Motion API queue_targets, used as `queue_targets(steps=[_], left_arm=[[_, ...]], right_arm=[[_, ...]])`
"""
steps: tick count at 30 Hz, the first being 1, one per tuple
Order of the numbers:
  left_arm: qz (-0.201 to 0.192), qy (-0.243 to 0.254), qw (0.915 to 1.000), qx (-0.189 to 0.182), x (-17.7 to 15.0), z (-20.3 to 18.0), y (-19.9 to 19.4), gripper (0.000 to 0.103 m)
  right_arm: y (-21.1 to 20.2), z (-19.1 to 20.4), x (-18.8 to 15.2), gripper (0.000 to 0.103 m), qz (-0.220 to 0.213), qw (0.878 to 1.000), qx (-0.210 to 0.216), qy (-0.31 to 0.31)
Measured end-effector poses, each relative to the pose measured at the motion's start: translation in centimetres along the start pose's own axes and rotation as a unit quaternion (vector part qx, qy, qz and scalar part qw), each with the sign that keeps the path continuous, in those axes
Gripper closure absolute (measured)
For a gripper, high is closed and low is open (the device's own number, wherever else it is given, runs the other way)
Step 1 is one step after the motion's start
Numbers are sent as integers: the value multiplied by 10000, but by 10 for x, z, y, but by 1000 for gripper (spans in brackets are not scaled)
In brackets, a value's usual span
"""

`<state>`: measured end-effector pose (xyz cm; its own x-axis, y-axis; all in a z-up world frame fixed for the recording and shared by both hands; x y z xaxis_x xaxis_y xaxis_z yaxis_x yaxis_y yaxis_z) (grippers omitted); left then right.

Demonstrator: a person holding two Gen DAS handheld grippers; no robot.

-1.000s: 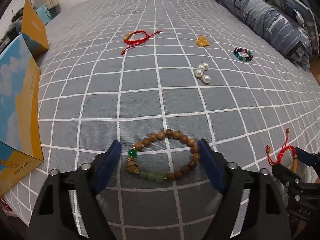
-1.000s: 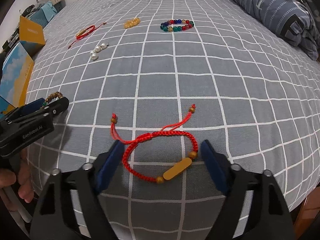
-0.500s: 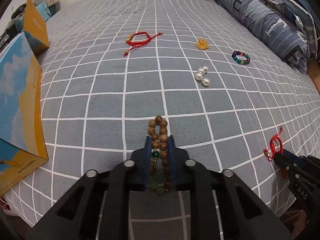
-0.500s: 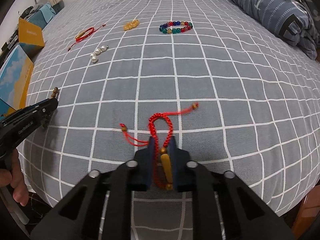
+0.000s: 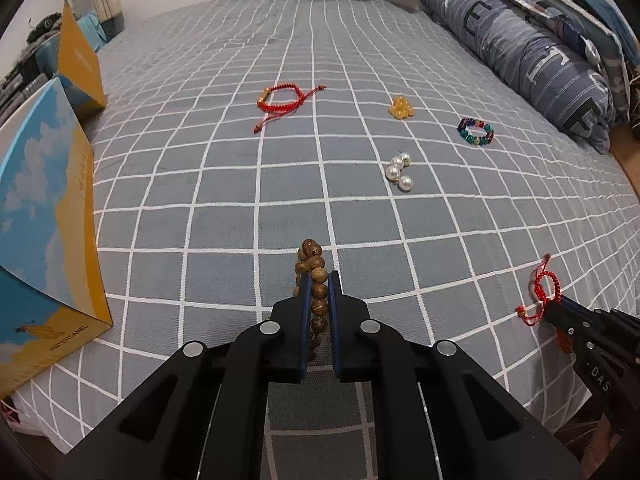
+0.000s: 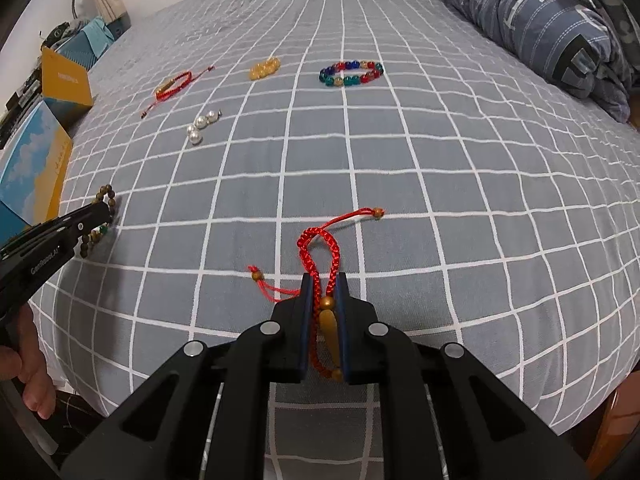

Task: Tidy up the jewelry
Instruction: 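Grasp the wooden bead bracelet with the left tool while the right tool grasps the red cord bracelet, then carry both held bracelets over the open white box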

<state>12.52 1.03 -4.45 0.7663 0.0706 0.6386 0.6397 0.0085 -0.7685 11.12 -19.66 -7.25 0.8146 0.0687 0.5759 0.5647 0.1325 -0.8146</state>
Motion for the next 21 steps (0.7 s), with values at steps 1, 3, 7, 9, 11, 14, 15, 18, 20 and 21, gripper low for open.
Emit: queue_targets(steps=[1, 3, 7, 9, 11, 14, 15, 18, 20, 21], left_arm=[[-20, 1, 10000, -13, 1, 0, -2, 95], [-77, 7, 10000, -22, 1, 0, -6, 95], [-219, 55, 9997, 8, 4, -1, -16, 95], [-302, 61, 9995, 31, 6, 0, -20, 95], [-374, 84, 9992, 59, 7, 0, -24, 95], [-467, 93, 9988, 69, 8, 1, -30, 95], [-530, 112, 9985, 104, 9, 1, -32, 95], [-679, 161, 9974, 170, 11, 1, -39, 95], [-733, 143, 9971, 131, 12, 3, -44, 95], [-757, 127, 9970, 121, 13, 4, -46, 95]], right_arm=[[-1, 0, 1, 93, -36, 10000, 0, 9], [-5, 0, 3, 93, -128, 9999, 15, 27], [-13, 1, 7, 93, -333, 9994, 19, 57], [-16, 2, 9, 93, -440, 9990, 1, 66], [-20, 2, 11, 93, -522, 9986, 9, 71], [-25, 5, 15, 93, -678, 9977, -6, 44], [-27, 6, 16, 93, -751, 9972, -15, 32], [-32, 11, 20, 93, -928, 9957, -25, -18], [-34, 14, 22, 93, -1028, 9947, -35, -42], [-35, 15, 23, 93, -1062, 9943, -53, -49]])
Point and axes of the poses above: each gripper's, at about its wrist camera, not at the fingertips, and y roughly the way its jaws point, z to its left, x to its top, the point moved 1 cm from there along y, roughly the way its jaws point, and after that the axes turned 7 degrees about -z, right-handed, at the moved point
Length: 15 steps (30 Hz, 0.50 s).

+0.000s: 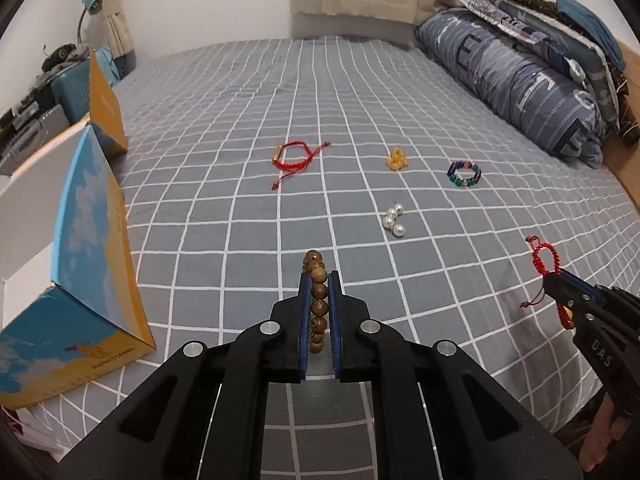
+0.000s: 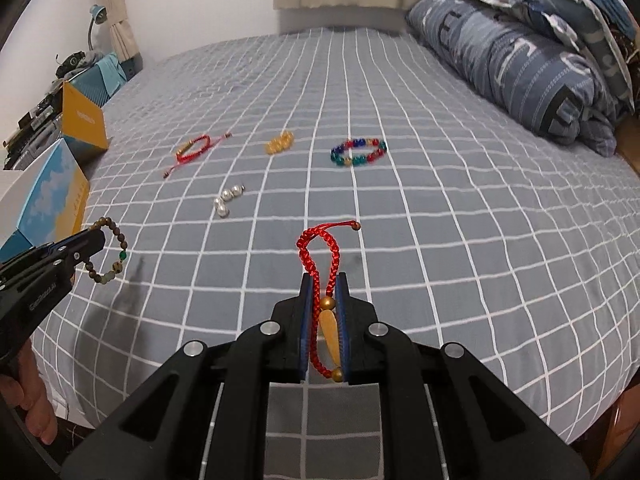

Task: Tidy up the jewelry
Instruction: 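Carry both held bracelets over the open white box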

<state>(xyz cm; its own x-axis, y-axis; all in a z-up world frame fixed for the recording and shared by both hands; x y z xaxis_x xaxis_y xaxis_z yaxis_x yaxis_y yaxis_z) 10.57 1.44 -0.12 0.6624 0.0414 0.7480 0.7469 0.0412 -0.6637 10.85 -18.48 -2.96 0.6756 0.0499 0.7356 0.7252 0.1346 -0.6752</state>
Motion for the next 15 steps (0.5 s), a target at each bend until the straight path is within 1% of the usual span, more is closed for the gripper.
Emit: queue_targets(steps=[4, 8, 15], left_arm=[[-120, -41, 9999, 0, 5, 4, -8, 95], [-288, 9, 9996, 80, 12, 7, -16, 95], [-424, 15, 9990, 111, 28, 16, -29, 95]], right_arm=[[-1, 7, 5, 93, -147, 9999, -12, -19], [-1, 16, 10, 93, -234, 9997, -36, -73], [-4, 32, 33, 93, -376, 9992, 22, -134]])
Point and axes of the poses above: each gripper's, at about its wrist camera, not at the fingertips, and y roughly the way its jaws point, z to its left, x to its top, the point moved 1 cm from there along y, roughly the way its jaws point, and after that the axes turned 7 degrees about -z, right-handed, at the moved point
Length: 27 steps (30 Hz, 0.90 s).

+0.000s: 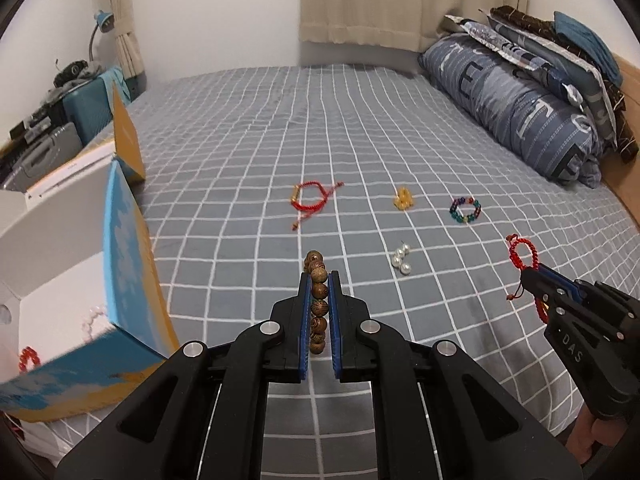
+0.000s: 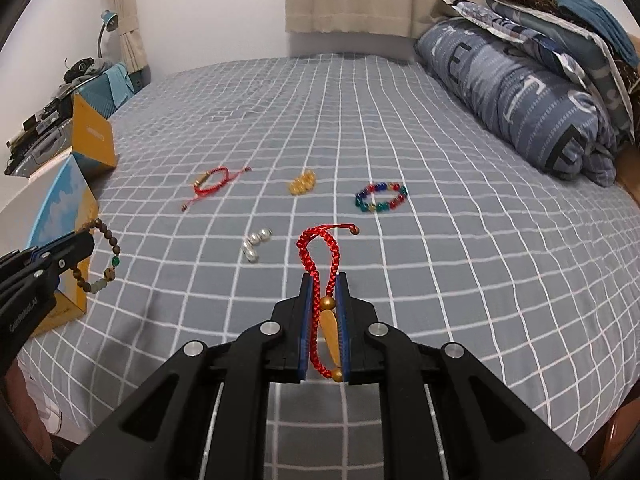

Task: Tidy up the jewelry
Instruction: 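Carry both held bracelets over the open white box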

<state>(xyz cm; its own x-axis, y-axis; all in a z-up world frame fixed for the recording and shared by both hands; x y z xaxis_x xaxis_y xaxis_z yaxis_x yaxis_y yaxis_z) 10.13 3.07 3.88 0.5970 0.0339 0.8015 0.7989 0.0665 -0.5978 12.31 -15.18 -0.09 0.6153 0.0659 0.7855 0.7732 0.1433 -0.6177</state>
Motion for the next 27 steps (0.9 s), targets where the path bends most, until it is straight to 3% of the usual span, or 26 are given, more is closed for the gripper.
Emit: queue_targets(steps=[6, 10, 14, 20, 27], left_arm=[[-173, -105, 9998, 5, 29, 23, -8, 95], [-191, -131, 9990, 376, 42, 47, -16, 95], [-133, -254, 9983, 512, 49, 70, -25, 95], [-199, -524, 9955, 761, 54, 114, -45, 95], [-142, -885, 9890, 1173, 41, 180, -64, 95]], right_arm=[[8, 11, 18, 93, 42, 9999, 101, 90], [16, 26, 32, 93, 55, 9998, 150, 81], [20, 46, 48, 93, 50, 9997, 241, 19], [21, 95, 73, 93, -44, 9985, 488, -253], [13, 182, 90, 93, -176, 9921, 1017, -717]])
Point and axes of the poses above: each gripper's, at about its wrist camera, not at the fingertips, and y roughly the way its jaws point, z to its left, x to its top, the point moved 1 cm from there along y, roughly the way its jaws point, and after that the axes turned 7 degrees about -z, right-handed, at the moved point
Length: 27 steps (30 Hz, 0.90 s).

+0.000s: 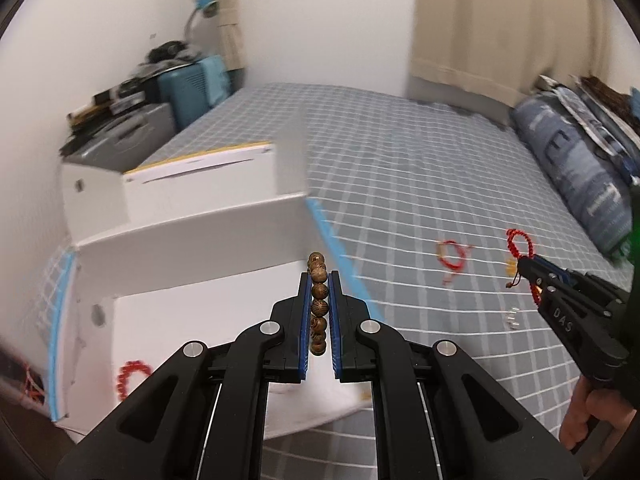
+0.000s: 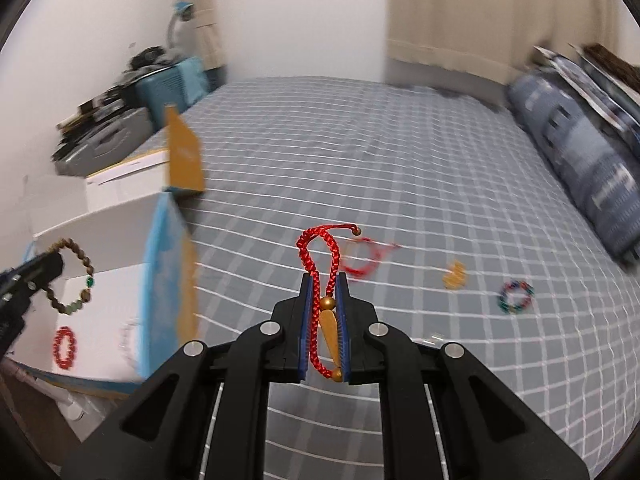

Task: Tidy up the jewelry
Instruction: 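Carry both held bracelets over the open white box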

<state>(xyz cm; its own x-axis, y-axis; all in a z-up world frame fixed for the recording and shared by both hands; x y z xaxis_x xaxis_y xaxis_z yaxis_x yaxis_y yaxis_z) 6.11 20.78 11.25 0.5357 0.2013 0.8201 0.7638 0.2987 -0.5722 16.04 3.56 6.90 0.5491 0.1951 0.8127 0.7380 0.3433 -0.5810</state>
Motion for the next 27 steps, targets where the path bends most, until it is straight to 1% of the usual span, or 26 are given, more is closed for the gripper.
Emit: queue_targets(steps=[6, 7, 10, 14, 16, 20, 23, 27], left_arm=[[95, -316, 9981, 520, -9, 64, 6, 95], [109, -361, 9975, 590, -10, 73, 7, 95], [171, -509, 9954, 799, -18, 100, 9, 95], [357, -646, 9926, 963, -32, 128, 17, 95], [474, -733, 9919, 921, -38, 136, 22, 95], [698, -837, 9900, 893, -50, 145, 29, 95], [864, -854, 9887, 884, -57, 148, 37, 95], [1032, -882, 9866, 905, -63, 150, 46, 95]], right_arm=[[7, 86, 12, 93, -58, 9973, 578, -444], [9, 104, 12, 93, -47, 9962, 687, -534], [16, 141, 10, 93, 8, 9933, 899, -733], [31, 180, 0, 93, 163, 9894, 1138, -884], [38, 196, -7, 93, 265, 9878, 1203, -950], [49, 209, -18, 93, 465, 9857, 1265, -1008], [59, 214, -28, 93, 721, 9841, 1207, -1081], [66, 213, -33, 92, 865, 9835, 1114, -1135]])
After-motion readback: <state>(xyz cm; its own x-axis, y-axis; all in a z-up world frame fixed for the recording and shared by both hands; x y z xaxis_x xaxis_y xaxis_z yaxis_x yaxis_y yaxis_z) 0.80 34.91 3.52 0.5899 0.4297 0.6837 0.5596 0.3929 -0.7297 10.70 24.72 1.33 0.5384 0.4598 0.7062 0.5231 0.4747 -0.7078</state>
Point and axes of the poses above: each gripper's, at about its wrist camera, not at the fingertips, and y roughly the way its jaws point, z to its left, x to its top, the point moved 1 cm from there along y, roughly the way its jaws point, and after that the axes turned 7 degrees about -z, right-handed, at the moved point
